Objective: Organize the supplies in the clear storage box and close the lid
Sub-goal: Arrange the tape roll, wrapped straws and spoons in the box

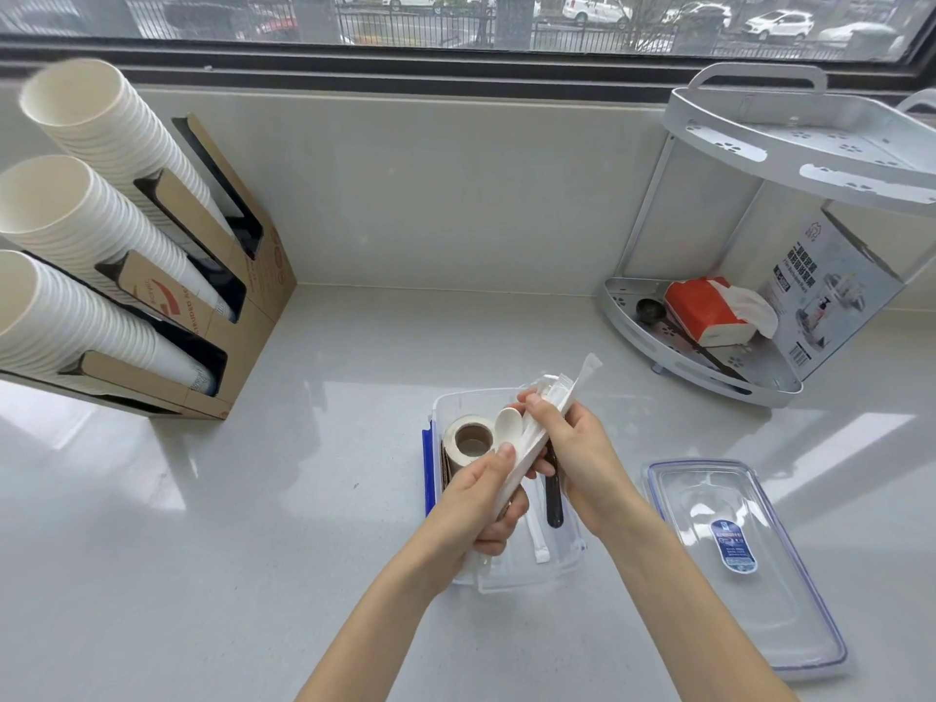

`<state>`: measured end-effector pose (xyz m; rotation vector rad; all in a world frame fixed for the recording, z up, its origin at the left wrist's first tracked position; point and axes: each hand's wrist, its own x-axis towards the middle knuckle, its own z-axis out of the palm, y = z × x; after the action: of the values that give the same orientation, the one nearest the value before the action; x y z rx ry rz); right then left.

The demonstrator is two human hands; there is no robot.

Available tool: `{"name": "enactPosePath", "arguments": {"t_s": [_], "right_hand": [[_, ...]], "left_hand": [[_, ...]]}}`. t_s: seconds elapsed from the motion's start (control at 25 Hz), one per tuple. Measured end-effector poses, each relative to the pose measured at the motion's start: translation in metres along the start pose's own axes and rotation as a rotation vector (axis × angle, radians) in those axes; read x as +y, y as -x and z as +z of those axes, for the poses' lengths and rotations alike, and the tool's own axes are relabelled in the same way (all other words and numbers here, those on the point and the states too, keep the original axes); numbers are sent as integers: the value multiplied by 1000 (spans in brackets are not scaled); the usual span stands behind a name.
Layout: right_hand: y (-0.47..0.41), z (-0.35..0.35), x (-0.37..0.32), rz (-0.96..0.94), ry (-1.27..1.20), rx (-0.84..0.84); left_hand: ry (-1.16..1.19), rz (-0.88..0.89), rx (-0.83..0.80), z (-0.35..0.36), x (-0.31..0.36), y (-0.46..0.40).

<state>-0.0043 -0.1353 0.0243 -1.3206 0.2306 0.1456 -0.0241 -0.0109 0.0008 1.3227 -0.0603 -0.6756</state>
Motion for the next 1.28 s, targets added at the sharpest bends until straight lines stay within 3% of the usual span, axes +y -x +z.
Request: {"name": "enactPosePath", "arguments": {"t_s": [0.2, 0.4, 0.52, 0.72, 0.88, 1.0, 1.12, 1.28], "right_hand": [[-1, -4, 2, -54, 88, 57], [-2, -11, -3, -39, 90, 81], [-2, -11, -7, -55, 115, 67], [-3, -5, -9, -107, 210, 48], [-2, -3, -12, -81, 250, 23], [-3, -5, -13, -66, 243, 45], [-5, -9, -9, 2, 135, 135], [2, -11, 6, 90, 11, -87]], "left_hand": [[21, 38, 320, -8, 3, -5], [-265, 141, 511, -19, 10, -6], [-414, 183, 404, -14, 17, -5], [-440, 133, 105, 4, 19, -1], [-380, 137, 67, 5, 17, 1], [-274, 86, 77, 0, 16, 2], [42, 25, 65, -7, 18, 2], [137, 55, -6, -8, 20, 0]]}}
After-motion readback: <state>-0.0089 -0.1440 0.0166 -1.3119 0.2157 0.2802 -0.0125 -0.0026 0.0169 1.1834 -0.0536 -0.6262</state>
